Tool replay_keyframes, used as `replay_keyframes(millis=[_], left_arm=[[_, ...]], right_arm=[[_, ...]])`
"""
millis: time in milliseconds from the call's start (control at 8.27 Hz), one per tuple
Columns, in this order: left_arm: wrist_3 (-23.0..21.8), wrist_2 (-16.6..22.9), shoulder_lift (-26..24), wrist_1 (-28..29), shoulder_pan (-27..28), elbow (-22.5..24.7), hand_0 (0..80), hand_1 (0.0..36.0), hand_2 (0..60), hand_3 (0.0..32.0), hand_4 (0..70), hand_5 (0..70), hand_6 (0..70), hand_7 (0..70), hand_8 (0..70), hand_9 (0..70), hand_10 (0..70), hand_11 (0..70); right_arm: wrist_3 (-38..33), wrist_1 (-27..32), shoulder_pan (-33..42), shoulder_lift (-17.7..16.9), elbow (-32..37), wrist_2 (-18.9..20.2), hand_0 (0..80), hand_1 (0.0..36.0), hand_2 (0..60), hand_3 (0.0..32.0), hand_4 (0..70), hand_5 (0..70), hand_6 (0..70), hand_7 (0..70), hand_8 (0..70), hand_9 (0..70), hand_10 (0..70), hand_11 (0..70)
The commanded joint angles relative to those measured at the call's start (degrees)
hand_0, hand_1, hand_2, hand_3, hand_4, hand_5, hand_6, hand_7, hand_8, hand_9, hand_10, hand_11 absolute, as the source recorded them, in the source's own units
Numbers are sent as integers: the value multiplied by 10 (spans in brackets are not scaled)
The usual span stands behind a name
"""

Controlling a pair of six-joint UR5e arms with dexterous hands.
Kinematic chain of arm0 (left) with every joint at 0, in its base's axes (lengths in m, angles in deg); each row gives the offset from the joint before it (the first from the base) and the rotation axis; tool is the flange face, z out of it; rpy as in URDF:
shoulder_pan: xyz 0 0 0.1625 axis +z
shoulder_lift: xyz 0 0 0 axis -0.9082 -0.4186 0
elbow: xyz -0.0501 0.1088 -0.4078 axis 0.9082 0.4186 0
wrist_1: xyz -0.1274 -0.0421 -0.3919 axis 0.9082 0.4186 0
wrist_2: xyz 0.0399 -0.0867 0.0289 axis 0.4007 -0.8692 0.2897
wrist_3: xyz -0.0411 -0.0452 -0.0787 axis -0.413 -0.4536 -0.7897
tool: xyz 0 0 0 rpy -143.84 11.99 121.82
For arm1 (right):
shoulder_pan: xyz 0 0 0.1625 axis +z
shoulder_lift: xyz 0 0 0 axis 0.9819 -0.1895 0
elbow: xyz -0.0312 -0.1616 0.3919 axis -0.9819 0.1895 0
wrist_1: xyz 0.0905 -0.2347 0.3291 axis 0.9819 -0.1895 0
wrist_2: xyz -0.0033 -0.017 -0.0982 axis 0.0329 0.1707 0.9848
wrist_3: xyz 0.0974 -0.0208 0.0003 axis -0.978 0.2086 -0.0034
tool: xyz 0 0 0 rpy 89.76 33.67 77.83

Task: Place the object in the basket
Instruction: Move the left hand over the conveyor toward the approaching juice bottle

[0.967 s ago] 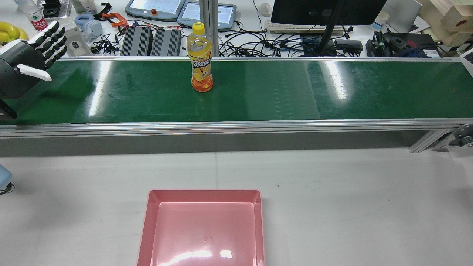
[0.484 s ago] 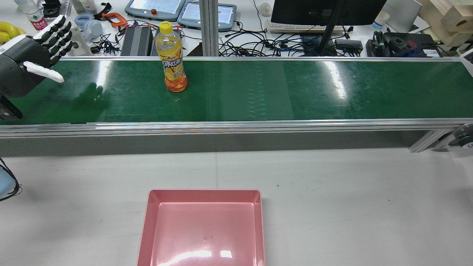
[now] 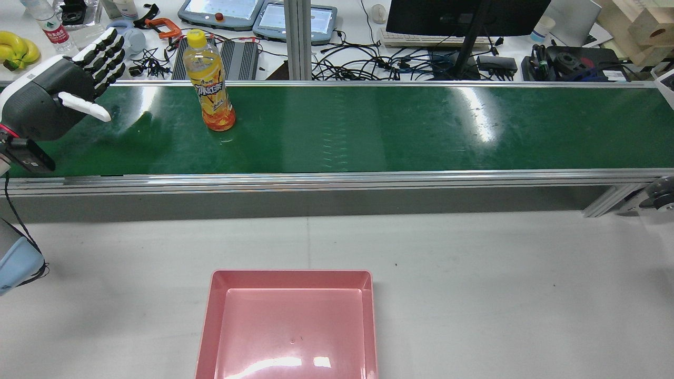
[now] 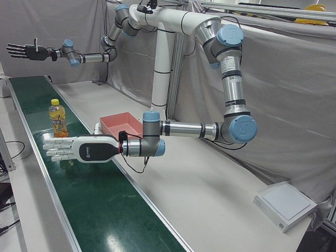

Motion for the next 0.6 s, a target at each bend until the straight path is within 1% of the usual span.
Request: replay_keyframes(millis=[0, 242, 484], left_arm=[[1, 4, -37, -7, 3, -16, 657, 138, 0, 0, 0, 79, 0, 0, 0, 0, 0, 0], [1, 4, -46, -13, 4, -16, 664, 139, 0, 0, 0, 94, 0, 0, 0, 0, 0, 0], [-5, -1, -41, -13, 2, -16, 677, 140, 0, 0, 0, 111, 0, 0, 0, 0, 0, 0]], right_arm=[[1, 0, 0, 0, 0, 0, 0, 0, 0, 0, 0, 0, 0, 0, 0, 0, 0, 0], [0, -1, 0, 0, 0, 0, 0, 0, 0, 0, 0, 0, 0, 0, 0, 0, 0, 0], [0, 0, 0, 0, 0, 0, 0, 0, 0, 0, 0, 0, 0, 0, 0, 0, 0, 0]])
